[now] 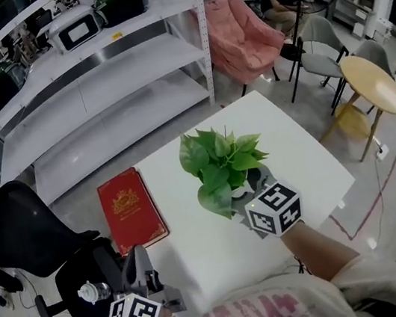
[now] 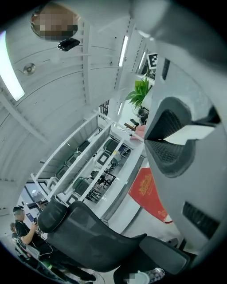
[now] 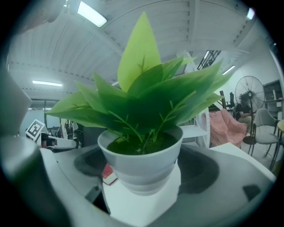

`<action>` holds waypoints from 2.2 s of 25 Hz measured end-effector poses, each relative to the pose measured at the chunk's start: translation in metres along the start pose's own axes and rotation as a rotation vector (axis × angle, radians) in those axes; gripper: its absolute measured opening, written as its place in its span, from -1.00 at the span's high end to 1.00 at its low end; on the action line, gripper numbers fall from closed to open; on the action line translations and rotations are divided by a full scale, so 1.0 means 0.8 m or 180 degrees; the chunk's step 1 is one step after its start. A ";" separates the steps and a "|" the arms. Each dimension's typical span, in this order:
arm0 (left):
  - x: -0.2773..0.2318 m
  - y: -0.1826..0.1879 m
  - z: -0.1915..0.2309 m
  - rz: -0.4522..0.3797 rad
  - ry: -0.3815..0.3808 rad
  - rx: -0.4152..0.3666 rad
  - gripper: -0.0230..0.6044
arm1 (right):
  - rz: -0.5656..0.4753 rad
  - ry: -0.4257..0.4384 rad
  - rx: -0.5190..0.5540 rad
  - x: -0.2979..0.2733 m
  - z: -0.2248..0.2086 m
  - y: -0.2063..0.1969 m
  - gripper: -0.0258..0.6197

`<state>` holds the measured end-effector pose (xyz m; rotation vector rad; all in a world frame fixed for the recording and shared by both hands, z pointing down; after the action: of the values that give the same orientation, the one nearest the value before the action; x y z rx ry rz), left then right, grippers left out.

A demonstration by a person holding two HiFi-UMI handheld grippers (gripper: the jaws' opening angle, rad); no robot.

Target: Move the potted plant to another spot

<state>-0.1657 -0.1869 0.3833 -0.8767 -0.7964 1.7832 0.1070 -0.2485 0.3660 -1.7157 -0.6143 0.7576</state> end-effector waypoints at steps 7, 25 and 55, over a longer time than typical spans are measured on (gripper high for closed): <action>0.009 -0.009 -0.008 0.0085 -0.0259 -0.0040 0.92 | -0.0069 -0.0111 -0.0034 0.027 0.036 -0.011 -0.65; 0.074 0.011 -0.010 0.0104 -0.0379 -0.0009 0.92 | -0.0075 -0.0119 -0.0070 0.059 0.117 -0.005 -0.65; 0.213 -0.039 0.013 -0.0670 0.0987 0.0352 0.92 | 0.0312 0.1409 -0.0002 0.005 0.166 -0.048 -0.64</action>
<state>-0.2077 -0.0183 0.3784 -0.9313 -0.5610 1.4489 0.0090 -0.1511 0.3773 -1.8473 -0.2269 0.4200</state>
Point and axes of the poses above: the fingertips, and each gripper's own axes: x backward along the fingers, z to its left, y out of its top, the point moved 3 cm from there along x, backward along the fingers, and after that the axes turned 12 degrees about y, right-handed, at the moved point
